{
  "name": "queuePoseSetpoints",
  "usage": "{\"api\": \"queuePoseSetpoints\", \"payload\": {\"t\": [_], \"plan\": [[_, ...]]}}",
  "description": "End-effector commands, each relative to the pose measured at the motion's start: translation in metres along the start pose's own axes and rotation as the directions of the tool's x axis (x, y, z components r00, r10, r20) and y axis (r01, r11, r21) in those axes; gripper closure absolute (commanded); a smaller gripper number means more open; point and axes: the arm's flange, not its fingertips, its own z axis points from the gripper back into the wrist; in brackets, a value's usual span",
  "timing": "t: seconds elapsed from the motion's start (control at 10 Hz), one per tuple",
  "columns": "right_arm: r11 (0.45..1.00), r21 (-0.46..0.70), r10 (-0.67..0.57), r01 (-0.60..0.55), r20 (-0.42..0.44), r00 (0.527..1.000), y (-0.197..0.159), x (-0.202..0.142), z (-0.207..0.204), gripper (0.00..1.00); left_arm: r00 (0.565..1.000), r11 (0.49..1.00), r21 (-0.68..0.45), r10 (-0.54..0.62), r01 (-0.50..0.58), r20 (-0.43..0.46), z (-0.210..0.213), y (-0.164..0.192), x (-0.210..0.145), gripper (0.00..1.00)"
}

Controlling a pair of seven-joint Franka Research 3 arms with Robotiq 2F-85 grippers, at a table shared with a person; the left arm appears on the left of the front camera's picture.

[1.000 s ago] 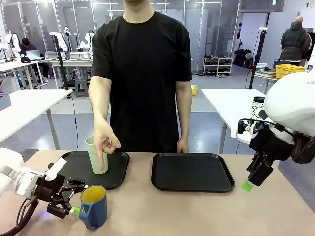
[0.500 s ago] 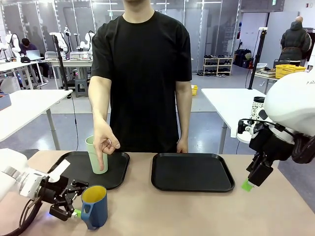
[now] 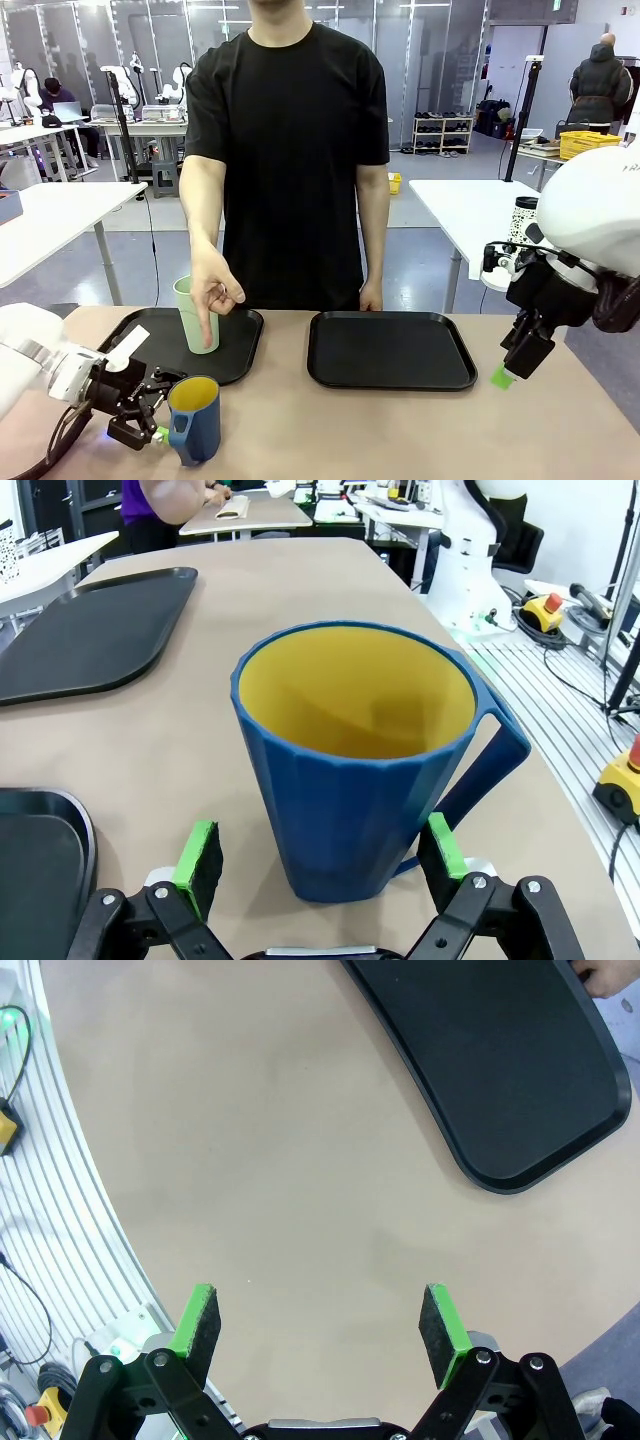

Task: Sort and store the cups by type.
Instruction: Pick up the Handle plastic cup and place it into the empty Flat Tray.

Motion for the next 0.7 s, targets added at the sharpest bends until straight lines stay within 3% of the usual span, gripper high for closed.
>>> {"api": "queuePoseSetpoints", "payload": {"t": [0.0,0.6], "plan": [[1.000,-0.009,-0.009,0.009,0.002,1.000,0.001,-0.001,-0.002,0.00,0.999,0.998,-0.055,-0.035,0.036,0.031,-0.007,0.007,-0.001,0.00],[1.000,-0.009,-0.009,0.009,0.002,1.000,0.001,-0.001,-0.002,0.00,0.998,0.994,-0.098,-0.037,0.042,0.052,-0.033,0.011,-0.002,0.00]]}}
